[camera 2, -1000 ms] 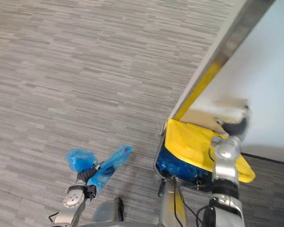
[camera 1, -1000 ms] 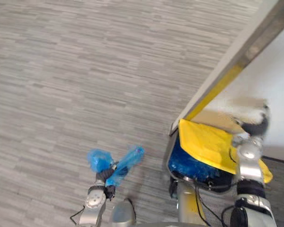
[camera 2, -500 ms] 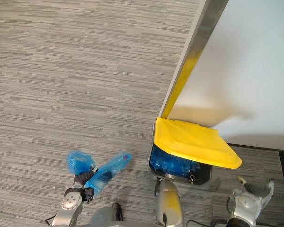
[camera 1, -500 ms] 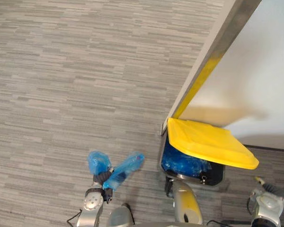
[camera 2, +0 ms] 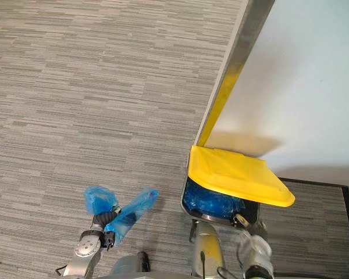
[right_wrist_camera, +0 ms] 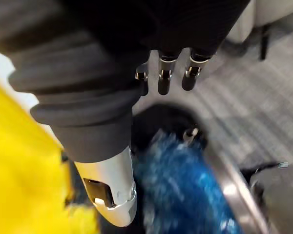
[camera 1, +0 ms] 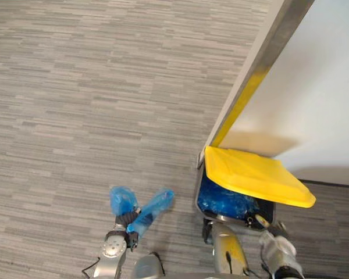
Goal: Gather rubbish on tea table into small bin, then transfer packed bag to large trash can.
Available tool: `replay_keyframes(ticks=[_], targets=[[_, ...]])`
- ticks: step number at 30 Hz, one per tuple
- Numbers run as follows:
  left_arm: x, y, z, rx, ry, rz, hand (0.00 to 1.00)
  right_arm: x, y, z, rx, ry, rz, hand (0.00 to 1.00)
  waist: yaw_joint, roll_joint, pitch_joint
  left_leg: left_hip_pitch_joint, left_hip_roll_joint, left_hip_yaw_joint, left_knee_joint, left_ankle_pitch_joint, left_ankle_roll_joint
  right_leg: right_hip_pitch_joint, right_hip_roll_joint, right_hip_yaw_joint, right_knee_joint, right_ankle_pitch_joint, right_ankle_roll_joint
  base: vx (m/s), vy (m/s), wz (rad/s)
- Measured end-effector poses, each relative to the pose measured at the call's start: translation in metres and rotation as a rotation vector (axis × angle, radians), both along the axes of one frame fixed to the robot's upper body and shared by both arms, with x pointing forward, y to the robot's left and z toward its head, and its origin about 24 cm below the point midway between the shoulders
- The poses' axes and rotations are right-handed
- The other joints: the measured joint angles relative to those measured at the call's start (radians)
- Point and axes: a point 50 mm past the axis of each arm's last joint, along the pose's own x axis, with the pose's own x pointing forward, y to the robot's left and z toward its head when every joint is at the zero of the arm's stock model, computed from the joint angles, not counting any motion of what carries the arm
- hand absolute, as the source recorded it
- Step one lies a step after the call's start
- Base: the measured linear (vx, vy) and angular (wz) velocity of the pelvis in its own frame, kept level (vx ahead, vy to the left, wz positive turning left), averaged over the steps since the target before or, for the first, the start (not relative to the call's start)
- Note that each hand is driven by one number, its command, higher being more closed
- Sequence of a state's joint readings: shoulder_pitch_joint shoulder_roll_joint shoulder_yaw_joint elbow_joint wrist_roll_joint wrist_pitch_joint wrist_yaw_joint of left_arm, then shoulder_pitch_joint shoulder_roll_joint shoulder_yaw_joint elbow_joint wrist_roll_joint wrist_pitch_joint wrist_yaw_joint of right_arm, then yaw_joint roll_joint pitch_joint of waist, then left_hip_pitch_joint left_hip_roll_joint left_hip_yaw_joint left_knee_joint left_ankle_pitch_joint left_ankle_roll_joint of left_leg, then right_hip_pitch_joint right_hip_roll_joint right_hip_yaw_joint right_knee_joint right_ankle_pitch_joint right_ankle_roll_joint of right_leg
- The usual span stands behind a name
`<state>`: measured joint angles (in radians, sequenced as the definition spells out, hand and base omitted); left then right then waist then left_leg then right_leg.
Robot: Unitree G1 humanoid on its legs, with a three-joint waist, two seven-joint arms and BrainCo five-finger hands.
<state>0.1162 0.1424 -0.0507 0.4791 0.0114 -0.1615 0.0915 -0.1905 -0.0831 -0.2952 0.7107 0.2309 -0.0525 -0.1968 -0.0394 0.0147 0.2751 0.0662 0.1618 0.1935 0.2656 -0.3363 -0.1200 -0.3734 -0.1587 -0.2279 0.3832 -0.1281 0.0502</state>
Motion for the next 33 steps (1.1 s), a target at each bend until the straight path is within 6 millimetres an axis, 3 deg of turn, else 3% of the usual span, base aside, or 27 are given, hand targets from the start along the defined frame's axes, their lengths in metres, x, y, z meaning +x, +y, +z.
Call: replay_keyframes(ticks=[3, 8, 15, 17, 24, 26, 30, 33], targets=[[0.009, -0.008, 0.005, -0.003, -0.027, -0.037, 1.00, 0.038, 0.015, 0.039, -0.086, -0.142, 0.088, 0.00, 0.002, -0.005, 0.014, -0.003, -0.003, 0.002, 0.017, 0.000, 0.000, 0.001, -0.003, 0.011, 0.000, 0.005, -0.002, -0.02, 0.017, -0.04], [0.034, -0.037, 0.027, -0.018, -0.135, -0.162, 1.00, 0.069, 0.024, 0.079, -0.215, -0.258, 0.169, 0.00, 0.001, -0.013, 0.061, -0.038, 0.001, 0.001, 0.086, -0.019, 0.000, 0.000, -0.008, 0.013, -0.005, 0.024, -0.001, -0.06, 0.010, 0.00], [0.062, -0.081, 0.060, -0.061, -0.277, -0.351, 1.00, 0.098, 0.041, 0.117, -0.362, -0.328, 0.343, 0.00, 0.001, -0.007, 0.076, -0.097, 0.032, 0.040, 0.220, -0.084, 0.020, -0.001, 0.033, 0.054, -0.068, 0.098, 0.018, -0.11, 0.032, -0.23], [0.070, -0.091, 0.069, -0.062, -0.312, -0.400, 1.00, 0.103, 0.044, 0.125, -0.387, -0.345, 0.377, 0.00, 0.001, -0.007, 0.077, -0.107, 0.036, 0.053, 0.246, -0.092, 0.027, -0.003, 0.040, 0.066, -0.083, 0.118, 0.007, -0.14, 0.034, -0.27], [0.112, -0.148, 0.148, -0.046, -0.587, -0.632, 1.00, 0.140, 0.061, 0.199, -0.631, -0.483, 0.519, 0.00, -0.014, -0.010, 0.158, -0.154, 0.070, 0.106, 0.386, -0.142, 0.039, -0.021, 0.079, 0.117, -0.113, 0.180, 0.007, -0.14, 0.018, -0.28], [0.121, -0.159, 0.160, -0.033, -0.626, -0.647, 1.00, 0.145, 0.065, 0.216, -0.678, -0.518, 0.528, 0.00, -0.025, -0.010, 0.164, -0.183, 0.083, 0.112, 0.420, -0.152, 0.038, -0.043, 0.089, 0.122, -0.115, 0.192, 0.000, -0.11, 0.009, -0.21], [0.144, -0.174, 0.171, 0.038, -0.615, -0.629, 1.00, 0.154, 0.074, 0.248, -0.749, -0.586, 0.532, 0.00, -0.060, -0.013, 0.182, -0.251, 0.098, 0.127, 0.474, -0.170, 0.042, -0.107, 0.093, 0.122, -0.106, 0.200, 0.001, -0.07, 0.017, -0.18], [0.157, -0.179, 0.173, 0.148, -0.591, -0.653, 1.00, 0.156, 0.068, 0.264, -0.782, -0.617, 0.511, 0.00, -0.079, -0.017, 0.209, -0.317, 0.122, 0.122, 0.534, -0.195, 0.042, -0.164, 0.103, 0.118, -0.080, 0.204, 0.006, -0.03, 0.009, -0.16]])
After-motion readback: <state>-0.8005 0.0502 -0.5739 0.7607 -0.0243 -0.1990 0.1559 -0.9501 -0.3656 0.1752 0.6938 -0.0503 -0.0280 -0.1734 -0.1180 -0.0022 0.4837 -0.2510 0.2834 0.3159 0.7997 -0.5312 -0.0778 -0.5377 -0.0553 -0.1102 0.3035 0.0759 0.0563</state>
